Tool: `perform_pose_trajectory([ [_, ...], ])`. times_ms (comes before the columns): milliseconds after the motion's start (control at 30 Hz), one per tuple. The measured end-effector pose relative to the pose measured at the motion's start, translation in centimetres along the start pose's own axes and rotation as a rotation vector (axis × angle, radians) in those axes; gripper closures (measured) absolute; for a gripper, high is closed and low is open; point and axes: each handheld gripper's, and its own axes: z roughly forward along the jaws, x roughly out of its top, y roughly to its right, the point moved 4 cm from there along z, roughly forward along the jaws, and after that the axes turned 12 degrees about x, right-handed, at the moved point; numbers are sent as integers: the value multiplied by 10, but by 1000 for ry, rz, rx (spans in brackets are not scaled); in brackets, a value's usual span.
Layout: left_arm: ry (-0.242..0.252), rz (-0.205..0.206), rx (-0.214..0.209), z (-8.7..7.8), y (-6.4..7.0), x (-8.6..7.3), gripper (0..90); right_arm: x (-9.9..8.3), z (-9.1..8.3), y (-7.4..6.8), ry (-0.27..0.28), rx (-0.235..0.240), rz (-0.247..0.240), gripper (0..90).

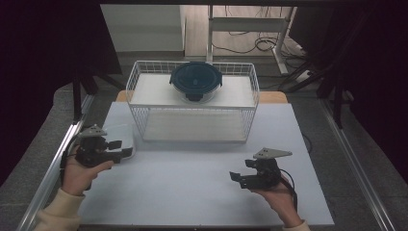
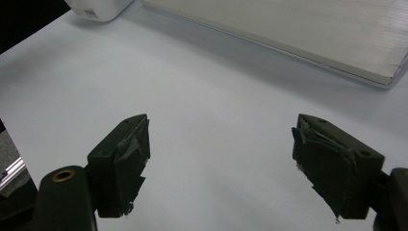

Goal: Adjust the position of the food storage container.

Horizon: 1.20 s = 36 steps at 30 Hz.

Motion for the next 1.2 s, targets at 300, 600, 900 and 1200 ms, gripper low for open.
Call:
perform_pose_trajectory([
  [300, -28, -79, 61, 17, -38, 4, 634, -2, 3, 2, -18, -2, -3, 205],
  [600, -67, -149, 86, 44, -69, 21, 866, -5, 6, 5, -31, -8, 3, 206],
  [900, -115, -195, 149, 82, -101, 43, 898, -7, 9, 6, -44, -9, 10, 205],
  [1200, -151, -200, 168, 110, -113, 55, 896, -9, 9, 10, -48, -12, 21, 205],
])
